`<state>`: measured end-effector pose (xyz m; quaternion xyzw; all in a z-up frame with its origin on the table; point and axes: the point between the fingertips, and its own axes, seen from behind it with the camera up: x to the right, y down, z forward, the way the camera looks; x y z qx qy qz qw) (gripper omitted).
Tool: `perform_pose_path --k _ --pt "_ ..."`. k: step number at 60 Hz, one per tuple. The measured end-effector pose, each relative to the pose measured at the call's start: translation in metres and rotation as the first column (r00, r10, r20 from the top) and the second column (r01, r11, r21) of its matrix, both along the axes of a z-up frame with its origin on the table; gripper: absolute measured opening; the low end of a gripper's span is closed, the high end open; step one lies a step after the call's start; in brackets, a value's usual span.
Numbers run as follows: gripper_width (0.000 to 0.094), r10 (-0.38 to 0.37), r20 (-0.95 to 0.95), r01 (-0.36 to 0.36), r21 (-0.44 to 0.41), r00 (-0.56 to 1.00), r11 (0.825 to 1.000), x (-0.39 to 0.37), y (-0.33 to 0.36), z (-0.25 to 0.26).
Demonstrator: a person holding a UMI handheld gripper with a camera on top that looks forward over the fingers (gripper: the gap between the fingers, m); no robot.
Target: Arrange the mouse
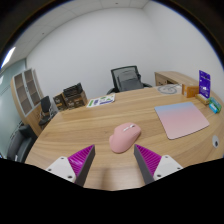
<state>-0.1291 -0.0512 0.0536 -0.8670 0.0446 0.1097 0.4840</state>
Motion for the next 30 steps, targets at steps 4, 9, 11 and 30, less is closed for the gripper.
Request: perform_pose_path --k 4,9,11,30 --pt "0.082 0.006 -0.005 -0.007 -0.019 1.0 1.0 0.008 0.024 -0.013" --pt "0.0823 0.027 -0.01 -0.027 -0.067 1.0 0.997 0.014 0.047 -0.034" --pt "0.0822 0.024 -0.005 -0.024 -0.074 1.0 0.997 0.019 0.055 -0.038" --pt "0.0819 0.073 0.007 -0.072 -0.094 0.997 0.993 0.012 0.112 -0.052"
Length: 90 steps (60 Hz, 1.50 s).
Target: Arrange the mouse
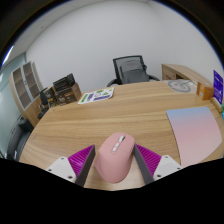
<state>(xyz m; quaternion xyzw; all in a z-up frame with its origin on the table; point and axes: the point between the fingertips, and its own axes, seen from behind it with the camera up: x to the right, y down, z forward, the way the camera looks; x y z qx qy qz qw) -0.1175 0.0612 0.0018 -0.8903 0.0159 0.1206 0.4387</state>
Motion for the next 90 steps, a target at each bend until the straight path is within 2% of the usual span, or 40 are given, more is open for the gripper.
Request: perform_pose_path --k 10,13,14,15,28,34,37,45,49,53,57,61,66,70,78,84,90 --pt "0.0744 0.068 0.054 -0.068 0.003 0.996 0.998 -0.016 0.021 -0.003" --pt "0.067 0.096 0.09 -0.097 0.005 0.991 0.995 -0.02 0.024 -0.005" --pt "0.0674 0.107 0.107 -0.108 0.004 0.988 0.994 -0.02 0.025 -0.007" --pt "0.0572 0.12 0.128 -0.121 0.005 0.985 0.993 -0.021 0.025 -0.008" --pt "0.0434 0.167 0.184 -0.173 0.018 0.969 0.985 -0.023 0.021 -0.008" --pt "0.0419 0.198 0.141 -0.197 -0.018 0.97 0.98 -0.029 0.015 -0.005" --pt "0.0421 0.208 0.108 -0.211 0.019 0.972 0.977 -0.033 0.016 0.019" --pt "0.0419 0.147 0.201 -0.19 0.217 0.968 0.957 0.016 0.049 0.117" --pt "0.0417 0.059 0.19 -0.109 0.266 0.98 0.958 0.07 0.07 0.152" --pt "0.0416 -0.035 0.192 -0.019 0.275 0.981 0.961 0.138 0.085 0.161" --pt "0.0416 -0.116 0.217 0.069 0.21 0.969 0.975 0.201 0.088 0.142" --pt "0.0415 -0.153 0.237 0.124 0.133 0.959 0.983 0.247 0.081 0.106" --pt "0.0417 -0.16 0.25 0.162 0.015 0.955 0.987 0.284 0.065 0.053" --pt "0.0417 -0.144 0.243 0.163 -0.059 0.959 0.985 0.291 0.052 0.025" --pt "0.0419 -0.145 0.236 0.173 -0.106 0.961 0.979 0.297 0.04 -0.007" --pt "0.0421 -0.14 0.236 0.165 -0.089 0.962 0.982 0.3 0.044 -0.008" --pt "0.0473 -0.109 0.281 0.14 -0.094 0.953 0.986 0.301 0.045 -0.008"
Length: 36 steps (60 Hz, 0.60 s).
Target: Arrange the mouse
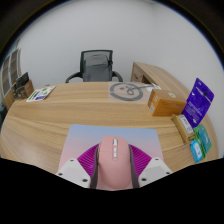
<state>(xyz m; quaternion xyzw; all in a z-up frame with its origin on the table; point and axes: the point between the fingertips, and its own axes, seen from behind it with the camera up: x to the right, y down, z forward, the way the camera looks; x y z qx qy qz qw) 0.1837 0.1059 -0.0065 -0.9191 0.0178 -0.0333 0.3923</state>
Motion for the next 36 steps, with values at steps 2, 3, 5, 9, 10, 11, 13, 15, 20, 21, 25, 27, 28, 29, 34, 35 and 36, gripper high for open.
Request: perform_pose_path --k 2,3,5,9,10,11,13,15,20,21,25,27,28,29,34,35,36 --pt "0.0496 0.01 0.011 -0.01 -0.004 1.0 1.0 0.0 0.001 0.0" --pt "0.0513 0.013 0.015 -0.013 -0.009 1.0 1.0 0.0 0.001 0.0" --pt "0.0534 0.018 0.017 -0.017 -0.023 1.0 1.0 0.0 0.0 -0.002" --pt "0.0644 0.01 0.011 -0.01 -0.048 1.0 0.999 0.002 -0.004 -0.004" --pt "0.071 0.004 0.015 -0.004 -0.05 1.0 0.999 0.005 -0.005 -0.002" --pt "0.0824 -0.002 0.022 0.003 -0.05 1.0 0.999 0.008 -0.006 -0.002" --pt "0.0833 -0.016 0.034 0.018 -0.054 0.999 0.998 0.012 -0.01 0.001" --pt "0.0819 -0.029 0.042 0.031 -0.053 0.999 0.998 0.015 -0.014 0.005" --pt "0.0849 -0.054 0.035 0.055 -0.027 0.998 0.998 0.014 -0.031 0.021" --pt "0.0848 -0.058 0.032 0.059 -0.022 0.998 0.998 0.012 -0.035 0.025" --pt "0.0841 -0.073 0.012 0.073 -0.002 0.997 0.997 0.002 -0.055 0.04" --pt "0.084 -0.08 0.0 0.08 0.011 0.997 0.997 -0.006 -0.066 0.048" --pt "0.0841 -0.084 -0.006 0.084 0.018 0.996 0.996 -0.01 -0.072 0.053" --pt "0.084 -0.088 -0.012 0.088 0.025 0.996 0.996 -0.015 -0.079 0.057" --pt "0.0838 -0.096 -0.042 0.098 0.057 0.995 0.994 -0.042 -0.118 0.081" --pt "0.0838 -0.099 -0.049 0.102 0.063 0.994 0.993 -0.049 -0.126 0.085" --pt "0.0839 -0.102 -0.057 0.106 0.069 0.993 0.992 -0.056 -0.134 0.09"
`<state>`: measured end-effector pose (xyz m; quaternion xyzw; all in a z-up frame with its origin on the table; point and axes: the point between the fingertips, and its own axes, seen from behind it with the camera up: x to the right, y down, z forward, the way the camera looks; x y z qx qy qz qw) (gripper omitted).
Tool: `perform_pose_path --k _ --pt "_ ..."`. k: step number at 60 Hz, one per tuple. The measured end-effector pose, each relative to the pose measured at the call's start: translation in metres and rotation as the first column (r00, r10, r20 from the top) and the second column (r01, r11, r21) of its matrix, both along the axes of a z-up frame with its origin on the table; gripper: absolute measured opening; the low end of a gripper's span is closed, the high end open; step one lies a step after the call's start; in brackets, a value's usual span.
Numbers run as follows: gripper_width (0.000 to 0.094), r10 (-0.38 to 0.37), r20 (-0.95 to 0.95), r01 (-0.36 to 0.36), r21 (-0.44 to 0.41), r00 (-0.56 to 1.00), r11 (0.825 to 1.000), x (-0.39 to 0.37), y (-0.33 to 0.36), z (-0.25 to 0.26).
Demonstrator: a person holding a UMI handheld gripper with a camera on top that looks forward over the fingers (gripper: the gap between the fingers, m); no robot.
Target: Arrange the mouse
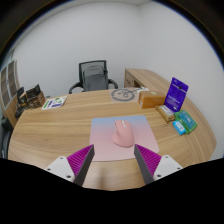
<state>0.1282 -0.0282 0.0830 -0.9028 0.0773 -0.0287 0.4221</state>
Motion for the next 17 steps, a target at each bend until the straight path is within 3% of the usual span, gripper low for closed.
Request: perform_pose_path --k 17 --pt "0.0846 -0.004 -0.083 0.005 0.019 0.997 1.0 -0.097 -0.147 0.043"
